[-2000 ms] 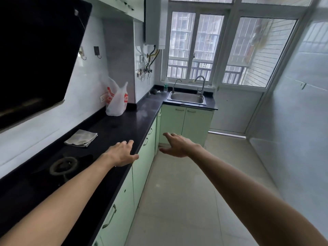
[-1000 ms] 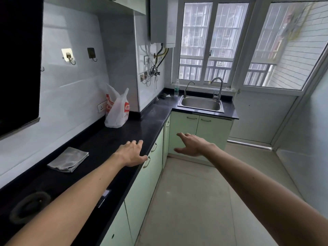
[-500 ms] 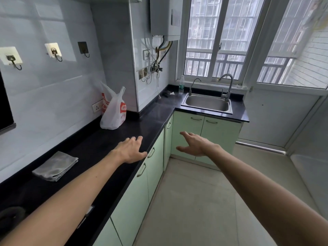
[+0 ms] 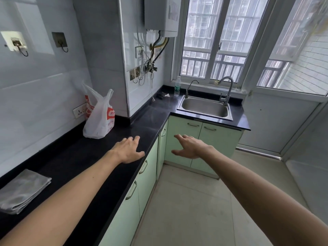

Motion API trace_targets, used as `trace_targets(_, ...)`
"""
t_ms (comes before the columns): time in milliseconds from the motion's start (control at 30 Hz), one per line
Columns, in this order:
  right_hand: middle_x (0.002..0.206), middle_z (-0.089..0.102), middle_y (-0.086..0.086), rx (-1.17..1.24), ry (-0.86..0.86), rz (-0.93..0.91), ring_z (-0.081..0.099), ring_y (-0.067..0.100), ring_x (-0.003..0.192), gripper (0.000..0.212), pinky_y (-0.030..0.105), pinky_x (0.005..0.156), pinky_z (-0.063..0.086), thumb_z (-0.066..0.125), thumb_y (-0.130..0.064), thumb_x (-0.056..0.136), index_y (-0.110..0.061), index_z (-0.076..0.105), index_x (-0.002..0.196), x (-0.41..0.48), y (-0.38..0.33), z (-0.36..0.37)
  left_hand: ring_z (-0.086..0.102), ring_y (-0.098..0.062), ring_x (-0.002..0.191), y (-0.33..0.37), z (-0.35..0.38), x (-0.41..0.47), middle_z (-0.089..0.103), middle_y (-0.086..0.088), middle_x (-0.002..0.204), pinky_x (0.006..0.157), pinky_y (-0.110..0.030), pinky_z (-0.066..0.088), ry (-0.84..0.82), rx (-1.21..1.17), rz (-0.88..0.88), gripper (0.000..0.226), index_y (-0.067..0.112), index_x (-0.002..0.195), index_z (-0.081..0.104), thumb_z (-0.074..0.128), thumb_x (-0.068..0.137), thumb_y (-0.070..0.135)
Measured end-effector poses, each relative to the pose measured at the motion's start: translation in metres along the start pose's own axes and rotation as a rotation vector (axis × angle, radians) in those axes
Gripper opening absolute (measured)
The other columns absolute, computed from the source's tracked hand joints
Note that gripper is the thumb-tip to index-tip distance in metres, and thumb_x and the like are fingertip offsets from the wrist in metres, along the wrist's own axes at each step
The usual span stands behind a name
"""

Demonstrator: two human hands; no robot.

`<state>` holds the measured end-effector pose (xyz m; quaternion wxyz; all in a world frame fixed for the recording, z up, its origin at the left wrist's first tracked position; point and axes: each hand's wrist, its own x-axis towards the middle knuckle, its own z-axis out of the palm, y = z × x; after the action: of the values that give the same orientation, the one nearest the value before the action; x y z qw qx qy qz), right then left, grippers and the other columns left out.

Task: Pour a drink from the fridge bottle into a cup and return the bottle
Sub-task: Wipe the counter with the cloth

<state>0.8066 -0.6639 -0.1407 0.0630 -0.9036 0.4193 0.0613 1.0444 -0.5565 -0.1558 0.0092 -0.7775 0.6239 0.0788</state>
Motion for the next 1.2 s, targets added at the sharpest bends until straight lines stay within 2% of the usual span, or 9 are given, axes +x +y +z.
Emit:
trace_targets(333,0.143,0.045,0.013,0.008,-0.02,-0.057,0.049,0.032,0.126,0.081,0.046,0.091,0.05,0.049,-0.061,0.093,-0.021,0.015,0.155,0.12,-0.02,-0.017,0.044,-0.032,0.134,-0.075,-0.017,0.088,0.044,-0.014,0.146,0.105,-0.048,0.042,0.001,-0.044,-0.072,0.081,0.013,0.155,0.018,0.049,0.092,0.053)
trace_targets(533,0.148,0.041,0.011,0.009,-0.024,-0.114,0.047,0.034,0.13,0.081,0.049,0.098,0.047,0.049,-0.062,0.092,-0.021,0.017,0.154,0.171,-0.048,-0.03,0.048,-0.031,0.13,-0.124,-0.027,0.101,0.046,-0.011,0.146,0.1,-0.049,0.047,0.031,-0.063,-0.137,0.078,0.015,0.152,0.023,0.05,0.09,0.053)
trace_targets(633,0.149,0.04,0.01,-0.003,-0.028,-0.16,0.043,0.034,0.133,0.08,0.05,0.101,0.045,0.048,-0.061,0.092,-0.02,0.018,0.154,0.198,-0.071,-0.032,0.053,-0.031,0.122,-0.15,-0.03,0.099,0.052,-0.01,0.138,0.093,-0.047,0.048,0.041,-0.054,-0.181,0.067,0.015,0.142,0.033,0.051,0.09,0.052)
trace_targets(733,0.151,0.038,0.009,-0.008,-0.041,-0.232,0.042,0.034,0.134,0.081,0.049,0.1,0.044,0.048,-0.062,0.092,-0.022,0.015,0.155,0.225,-0.098,-0.034,0.054,-0.032,0.119,-0.178,-0.029,0.094,0.053,-0.011,0.135,0.091,-0.046,0.05,0.043,-0.057,-0.257,0.065,0.014,0.138,0.035,0.052,0.09,0.053)
trace_targets(933,0.144,0.043,0.009,-0.012,-0.108,-0.395,0.046,0.033,0.128,0.079,0.047,0.096,0.046,0.046,-0.061,0.093,-0.025,0.013,0.155,0.275,-0.152,-0.023,0.049,-0.032,0.127,-0.239,-0.025,0.076,0.046,-0.014,0.143,0.098,-0.046,0.046,0.018,-0.074,-0.445,0.077,0.016,0.151,0.024,0.048,0.091,0.058)
trace_targets(1200,0.148,0.04,0.013,-0.042,-0.218,-0.628,0.044,0.037,0.132,0.079,0.051,0.104,0.04,0.047,-0.059,0.094,-0.022,0.013,0.155,0.34,-0.227,-0.013,0.049,-0.032,0.122,-0.292,-0.015,0.042,0.049,-0.013,0.138,0.096,-0.045,0.046,0.008,-0.094,-0.682,0.07,0.015,0.147,0.027,0.049,0.092,0.053)
